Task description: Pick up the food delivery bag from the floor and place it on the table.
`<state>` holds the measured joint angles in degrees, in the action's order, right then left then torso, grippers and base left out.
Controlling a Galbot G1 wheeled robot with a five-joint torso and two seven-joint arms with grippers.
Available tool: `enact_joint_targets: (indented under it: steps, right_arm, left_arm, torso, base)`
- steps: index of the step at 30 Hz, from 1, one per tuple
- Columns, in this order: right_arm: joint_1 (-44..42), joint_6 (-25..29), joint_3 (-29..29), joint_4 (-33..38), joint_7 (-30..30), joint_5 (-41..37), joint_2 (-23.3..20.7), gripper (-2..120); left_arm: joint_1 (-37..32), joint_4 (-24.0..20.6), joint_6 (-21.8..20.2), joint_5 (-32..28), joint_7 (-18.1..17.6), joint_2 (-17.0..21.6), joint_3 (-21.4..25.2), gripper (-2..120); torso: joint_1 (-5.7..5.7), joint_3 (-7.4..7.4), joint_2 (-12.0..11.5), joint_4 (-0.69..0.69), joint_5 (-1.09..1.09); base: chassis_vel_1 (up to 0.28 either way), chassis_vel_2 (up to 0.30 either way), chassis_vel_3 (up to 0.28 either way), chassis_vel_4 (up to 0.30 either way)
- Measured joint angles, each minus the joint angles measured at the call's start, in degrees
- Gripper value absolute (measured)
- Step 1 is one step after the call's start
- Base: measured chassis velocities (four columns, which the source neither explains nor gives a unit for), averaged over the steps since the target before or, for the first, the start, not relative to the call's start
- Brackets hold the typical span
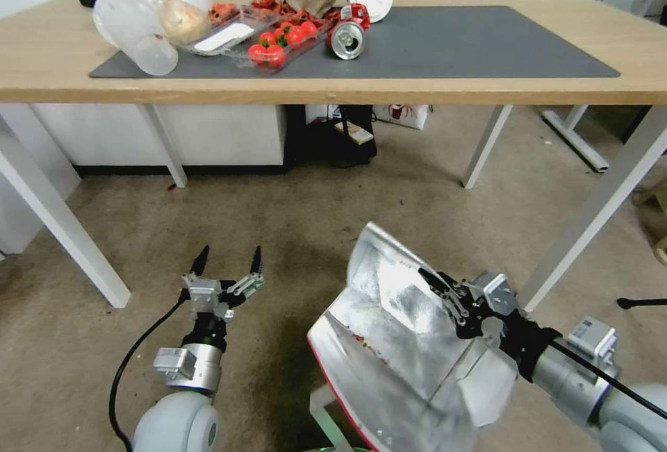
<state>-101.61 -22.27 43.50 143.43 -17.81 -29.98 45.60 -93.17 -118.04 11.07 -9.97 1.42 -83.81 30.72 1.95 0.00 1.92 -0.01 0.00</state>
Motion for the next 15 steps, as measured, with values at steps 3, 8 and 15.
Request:
enact_joint_targets:
  steps: [3,8,15]
  right_arm:
    - [1.4,1.7,-0.1,-0.1,-2.7,-0.6,-2.3,0]
    - [1.4,1.9,-0.2,-0.1,-3.0,-0.6,-2.5,0]
    - [2.1,9.3,-1.4,-0.1,-8.9,-4.6,-2.6,0]
  left_arm:
    - [0.1,-0.2,-0.2,0.5,-0.1,-0.4,-0.4,100]
    - [0.1,-0.2,-0.2,0.5,-0.1,-0.5,-0.4,100]
    - [0.2,-0.2,-0.4,0.7,-0.2,-0.5,-0.2,100]
  torso:
    - [0.0,0.0,0.0,0.02,0.0]
    - [0.0,0.0,0.0,0.02,0.0]
    - [0.0,0.0,0.0,0.01,0.0]
  base:
    - [0.0,0.0,0.0,0.0]
    - [0.0,0.0,0.0,0.0]
    - [0.0,0.0,0.0,0.0]
